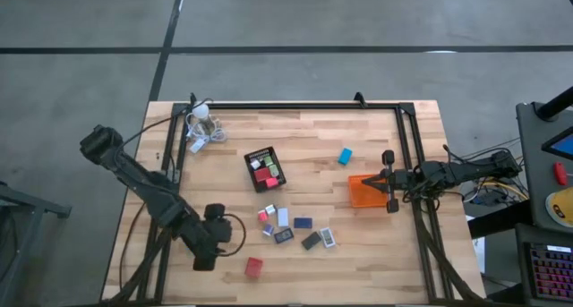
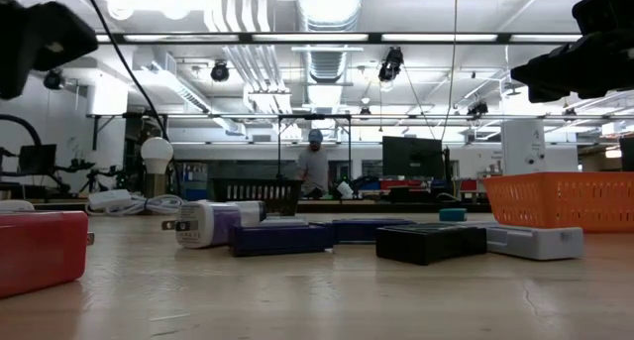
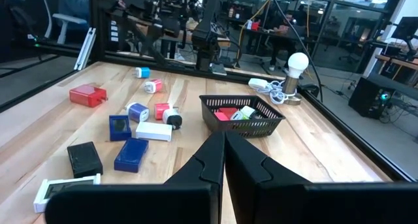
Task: Pick & Place Office items
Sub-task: Put the left pink charger adapter in the black bin
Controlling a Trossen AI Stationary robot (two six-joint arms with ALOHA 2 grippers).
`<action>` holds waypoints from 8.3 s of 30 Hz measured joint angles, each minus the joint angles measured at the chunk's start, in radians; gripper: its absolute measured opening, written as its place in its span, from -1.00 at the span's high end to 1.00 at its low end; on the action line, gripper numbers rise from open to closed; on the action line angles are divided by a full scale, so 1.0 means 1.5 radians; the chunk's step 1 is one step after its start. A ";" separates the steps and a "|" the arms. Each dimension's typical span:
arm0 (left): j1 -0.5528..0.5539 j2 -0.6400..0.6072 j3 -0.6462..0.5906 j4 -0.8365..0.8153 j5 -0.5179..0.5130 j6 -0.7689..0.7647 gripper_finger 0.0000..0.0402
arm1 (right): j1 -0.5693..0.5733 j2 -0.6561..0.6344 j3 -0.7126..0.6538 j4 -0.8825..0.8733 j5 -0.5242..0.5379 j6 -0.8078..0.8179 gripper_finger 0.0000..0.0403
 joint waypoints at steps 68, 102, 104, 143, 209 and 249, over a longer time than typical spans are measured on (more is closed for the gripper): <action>-0.005 0.001 -0.134 0.099 0.017 0.001 -0.18 | 0.000 0.000 0.000 0.000 0.000 0.000 0.96; 0.017 0.001 -0.199 0.128 -0.053 0.104 -0.18 | 0.000 0.000 0.000 0.000 0.000 0.000 0.96; 0.018 0.001 -0.207 0.135 -0.053 0.104 -0.18 | 0.000 0.000 0.000 0.000 0.000 0.000 0.96; 0.022 0.000 -0.233 0.181 -0.047 0.102 0.29 | 0.000 0.000 0.000 0.000 0.000 0.000 0.96; 0.570 0.109 -0.111 0.323 0.032 0.011 0.28 | 0.000 0.000 0.000 0.000 0.000 0.000 0.96; 0.576 0.111 -0.101 0.310 0.057 0.017 0.07 | 0.000 0.000 0.000 0.000 0.000 0.000 0.96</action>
